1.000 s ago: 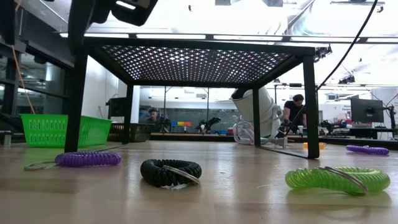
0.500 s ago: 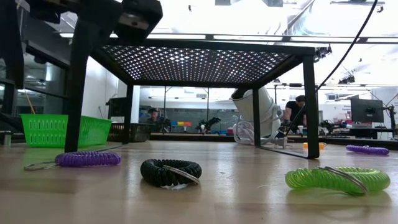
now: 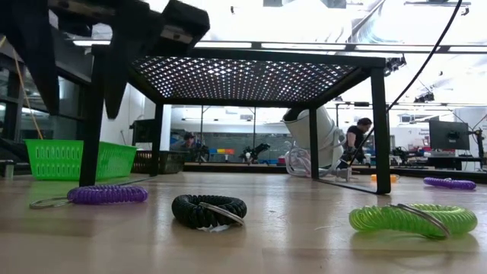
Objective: Pick & Place Office Desk Supplies
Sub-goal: Put the left purple spring keychain into the green bin
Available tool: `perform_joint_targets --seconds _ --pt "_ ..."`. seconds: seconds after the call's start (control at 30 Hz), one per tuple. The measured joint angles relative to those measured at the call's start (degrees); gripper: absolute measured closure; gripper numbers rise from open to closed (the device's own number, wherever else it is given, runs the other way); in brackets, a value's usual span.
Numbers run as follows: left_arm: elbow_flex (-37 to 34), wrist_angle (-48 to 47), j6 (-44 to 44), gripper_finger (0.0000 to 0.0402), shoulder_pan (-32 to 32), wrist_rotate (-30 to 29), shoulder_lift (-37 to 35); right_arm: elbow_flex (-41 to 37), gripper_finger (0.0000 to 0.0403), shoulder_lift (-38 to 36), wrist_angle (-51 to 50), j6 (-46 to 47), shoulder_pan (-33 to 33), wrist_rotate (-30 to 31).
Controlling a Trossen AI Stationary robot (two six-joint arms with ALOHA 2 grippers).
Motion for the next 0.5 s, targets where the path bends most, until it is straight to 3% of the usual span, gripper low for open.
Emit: perform_joint_targets --seconds 0.5 --pt "-0.02 2.97 -4.01 0.0268 1.45 0.71 3.17 0.0 0.0172 0.0 0.42 -0.08 0.0 -0.01"
